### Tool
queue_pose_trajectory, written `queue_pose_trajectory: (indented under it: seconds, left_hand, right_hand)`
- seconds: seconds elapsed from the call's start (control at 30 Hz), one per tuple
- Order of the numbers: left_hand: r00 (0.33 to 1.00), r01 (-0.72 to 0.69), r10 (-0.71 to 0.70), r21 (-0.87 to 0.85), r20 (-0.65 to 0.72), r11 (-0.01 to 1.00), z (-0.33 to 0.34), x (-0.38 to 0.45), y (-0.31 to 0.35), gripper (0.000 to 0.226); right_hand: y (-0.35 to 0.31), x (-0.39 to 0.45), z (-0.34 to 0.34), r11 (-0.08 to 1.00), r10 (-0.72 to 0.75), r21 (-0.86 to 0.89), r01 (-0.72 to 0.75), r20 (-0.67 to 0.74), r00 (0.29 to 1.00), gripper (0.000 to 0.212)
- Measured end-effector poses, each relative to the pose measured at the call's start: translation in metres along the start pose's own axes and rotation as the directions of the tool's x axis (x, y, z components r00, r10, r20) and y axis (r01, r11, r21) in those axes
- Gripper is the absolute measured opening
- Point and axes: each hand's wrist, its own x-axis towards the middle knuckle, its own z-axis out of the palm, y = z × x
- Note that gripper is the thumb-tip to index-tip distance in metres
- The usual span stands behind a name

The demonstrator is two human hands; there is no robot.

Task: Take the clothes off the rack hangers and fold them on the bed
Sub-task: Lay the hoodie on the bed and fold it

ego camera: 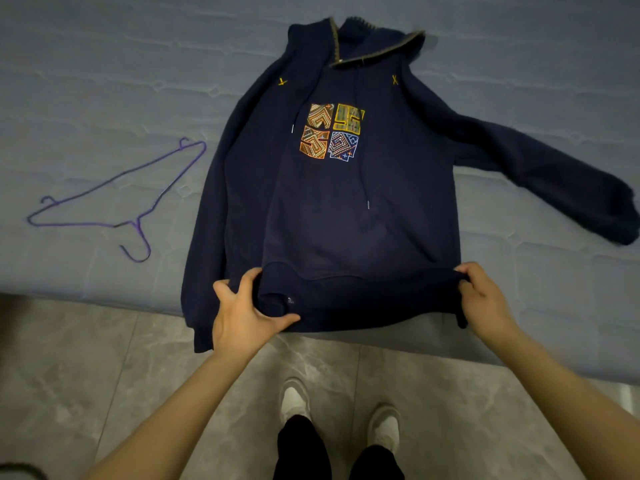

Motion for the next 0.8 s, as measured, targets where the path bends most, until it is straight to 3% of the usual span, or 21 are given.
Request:
queue_pose_trajectory:
  seconds: [0.03,0.07,0.13,0.2,0.23,0.33,0.43,0.6,0.7,0.8]
  left_hand:
    - [1.000,0.027,-0.026,0.044,-0.009,0.999,0.002,0.002,0.002,0.100]
    - [0.998,0.055,-0.053,0.076,-0.017,0.996,0.003,0.003,0.003,0.095]
    - [0.995,0.098,-0.094,0.092,-0.045,0.991,0.005,0.005,0.004,0.079]
    - [0.989,0.132,-0.126,0.072,-0.076,0.989,0.005,0.005,0.003,0.062]
    - [0.986,0.144,-0.138,0.060,-0.089,0.988,0.005,0.004,0.002,0.056]
    - [0.986,0.133,-0.125,0.069,-0.114,0.989,0.002,-0.001,-0.003,0.046]
    - [0.984,0.105,-0.095,0.056,-0.153,0.993,-0.002,-0.002,-0.013,0.040]
    - [0.992,0.035,-0.024,0.081,-0.124,0.996,-0.006,0.000,-0.029,0.035]
    - [0.992,-0.105,0.117,0.207,-0.047,0.973,-0.011,-0.001,-0.040,0.041]
    - [0.973,-0.219,0.231,0.294,-0.006,0.930,-0.017,-0.005,-0.053,0.048]
  right_hand:
    - [-0.004,0.000,0.000,0.995,-0.027,-0.094,0.029,0.022,0.999,0.009]
    - [-0.006,-0.001,-0.001,0.964,-0.060,-0.255,0.072,0.053,0.997,0.018]
    - [-0.006,-0.006,-0.003,0.799,-0.091,-0.577,0.171,0.164,0.982,0.056]
    - [0.001,-0.008,-0.005,0.638,-0.076,-0.739,0.218,0.222,0.972,0.077]
    - [0.006,-0.010,-0.006,0.599,-0.063,-0.774,0.205,0.209,0.976,0.077]
    - [0.012,-0.010,-0.006,0.627,-0.086,-0.772,0.104,0.064,0.994,0.043]
    - [0.020,-0.010,-0.005,0.667,-0.204,-0.727,0.162,0.031,0.979,0.020]
    - [0.032,-0.015,-0.009,0.632,-0.304,-0.728,0.266,0.082,0.949,0.035]
    - [0.039,-0.019,-0.022,0.682,-0.244,-0.705,0.191,0.027,0.969,0.047]
    - [0.041,-0.021,-0.040,0.731,-0.171,-0.679,0.074,-0.077,0.982,0.045]
